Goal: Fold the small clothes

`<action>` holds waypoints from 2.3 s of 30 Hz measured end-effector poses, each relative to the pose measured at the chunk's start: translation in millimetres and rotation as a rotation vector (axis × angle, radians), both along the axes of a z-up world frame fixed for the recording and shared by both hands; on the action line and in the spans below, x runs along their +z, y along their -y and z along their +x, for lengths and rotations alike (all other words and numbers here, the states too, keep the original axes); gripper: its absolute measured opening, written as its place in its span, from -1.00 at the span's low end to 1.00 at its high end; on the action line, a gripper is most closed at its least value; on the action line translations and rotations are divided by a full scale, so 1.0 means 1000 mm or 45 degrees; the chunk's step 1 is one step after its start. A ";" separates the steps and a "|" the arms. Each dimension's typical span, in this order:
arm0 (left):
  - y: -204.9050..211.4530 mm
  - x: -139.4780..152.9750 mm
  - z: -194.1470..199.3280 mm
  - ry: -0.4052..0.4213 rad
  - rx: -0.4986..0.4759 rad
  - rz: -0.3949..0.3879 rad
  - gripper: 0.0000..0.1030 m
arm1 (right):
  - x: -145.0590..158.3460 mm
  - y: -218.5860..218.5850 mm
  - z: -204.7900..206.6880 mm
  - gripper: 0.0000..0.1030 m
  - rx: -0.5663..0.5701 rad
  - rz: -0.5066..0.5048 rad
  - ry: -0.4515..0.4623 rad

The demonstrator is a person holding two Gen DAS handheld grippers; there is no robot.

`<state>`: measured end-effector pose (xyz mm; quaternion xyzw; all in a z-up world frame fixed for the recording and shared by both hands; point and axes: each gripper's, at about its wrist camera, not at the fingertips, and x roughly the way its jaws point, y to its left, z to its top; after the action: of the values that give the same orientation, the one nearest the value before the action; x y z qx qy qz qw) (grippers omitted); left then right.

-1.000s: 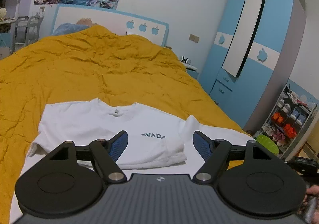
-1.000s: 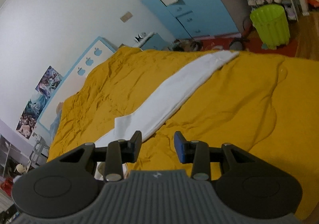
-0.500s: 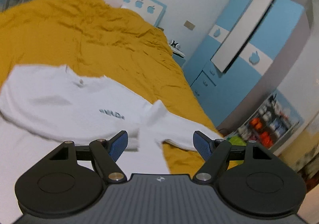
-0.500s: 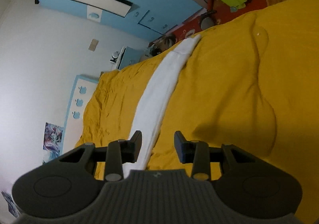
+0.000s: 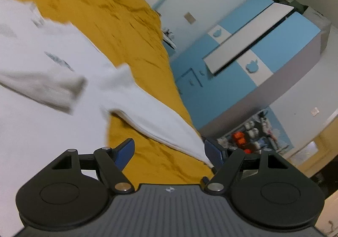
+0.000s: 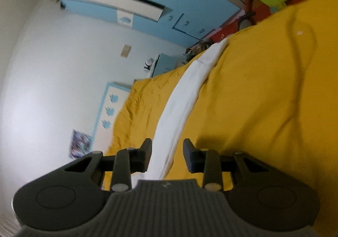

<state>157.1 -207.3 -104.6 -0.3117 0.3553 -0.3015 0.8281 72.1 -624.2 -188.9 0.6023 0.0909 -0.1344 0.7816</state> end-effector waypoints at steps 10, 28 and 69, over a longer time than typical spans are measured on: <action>0.061 -0.065 0.065 -0.182 0.007 -0.273 0.69 | -0.014 0.057 0.041 -0.48 0.031 -0.076 -0.046; 0.085 -0.132 0.109 -0.319 0.169 -0.372 0.44 | -0.044 0.079 0.100 -0.61 -0.044 -0.133 -0.045; 0.045 -0.151 0.127 -0.710 0.129 -0.708 0.31 | 0.045 0.072 0.119 -0.92 -0.043 -0.288 0.207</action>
<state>283.6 -252.4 -256.0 -0.6112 0.4555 -0.2487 0.5976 191.4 -695.9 -144.4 0.5206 0.0012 -0.1078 0.8470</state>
